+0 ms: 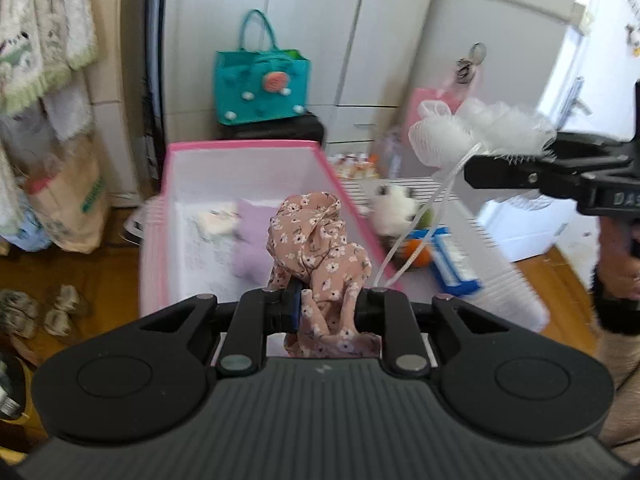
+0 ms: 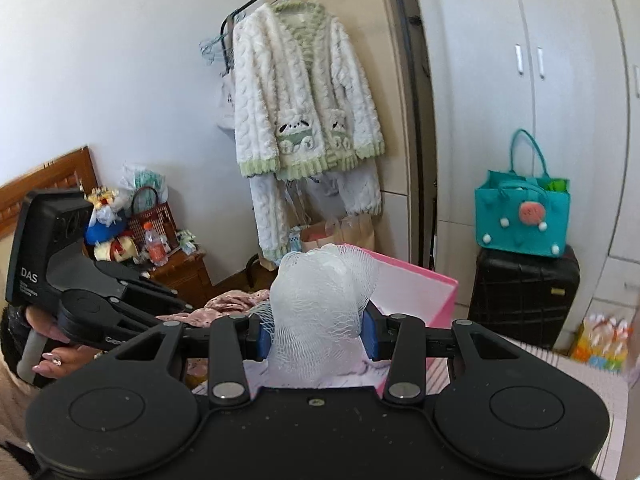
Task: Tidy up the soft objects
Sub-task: 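Lift and carry the pouf and scrunchie over the pink box with both tools, then open both tools to drop the pouf and scrunchie into the box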
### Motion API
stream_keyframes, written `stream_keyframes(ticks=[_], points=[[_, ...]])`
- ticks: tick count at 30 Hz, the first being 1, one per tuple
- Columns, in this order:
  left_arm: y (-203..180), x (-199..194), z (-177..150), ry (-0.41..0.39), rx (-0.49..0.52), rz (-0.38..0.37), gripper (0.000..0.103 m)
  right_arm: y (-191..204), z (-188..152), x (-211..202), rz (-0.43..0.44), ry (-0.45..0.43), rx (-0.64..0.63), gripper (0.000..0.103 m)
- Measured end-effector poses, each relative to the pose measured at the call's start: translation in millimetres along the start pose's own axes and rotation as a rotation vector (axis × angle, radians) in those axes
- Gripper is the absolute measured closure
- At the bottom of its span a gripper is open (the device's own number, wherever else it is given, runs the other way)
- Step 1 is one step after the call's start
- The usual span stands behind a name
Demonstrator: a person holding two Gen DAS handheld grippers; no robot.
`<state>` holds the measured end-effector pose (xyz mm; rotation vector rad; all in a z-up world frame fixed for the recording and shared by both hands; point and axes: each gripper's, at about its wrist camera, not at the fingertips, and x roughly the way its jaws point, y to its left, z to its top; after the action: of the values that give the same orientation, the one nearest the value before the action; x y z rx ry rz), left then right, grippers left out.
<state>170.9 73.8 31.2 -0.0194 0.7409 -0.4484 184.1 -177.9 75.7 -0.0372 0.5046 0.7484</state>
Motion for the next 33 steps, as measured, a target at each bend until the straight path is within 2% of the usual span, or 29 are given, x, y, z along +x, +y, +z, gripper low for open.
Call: stream_keyframes(ticks=[4, 10, 15, 22, 24, 29, 33], points=[[16, 26, 12, 0.071, 0.027, 0.037, 0.084, -6, 4, 41, -0.025, 0.068, -0.025, 0.056], [35, 74, 27, 0.181, 0.06, 0.109, 0.084, -13, 0, 101, -0.07, 0.187, -0.131, 0.056], [53, 104, 43, 0.251, 0.01, 0.114, 0.081, -23, -10, 137, -0.057, 0.304, -0.121, 0.056], [52, 125, 55, 0.242, 0.103, 0.188, 0.08, -16, -21, 172, -0.09, 0.443, -0.261, 0.056], [52, 129, 54, 0.264, 0.126, 0.215, 0.08, -13, -22, 175, -0.087, 0.477, -0.308, 0.056], [56, 137, 52, 0.275, 0.08, 0.165, 0.08, -7, -25, 184, -0.013, 0.591, -0.356, 0.056], [61, 151, 52, 0.322, 0.075, 0.169, 0.08, -5, -29, 190, -0.033, 0.646, -0.404, 0.056]])
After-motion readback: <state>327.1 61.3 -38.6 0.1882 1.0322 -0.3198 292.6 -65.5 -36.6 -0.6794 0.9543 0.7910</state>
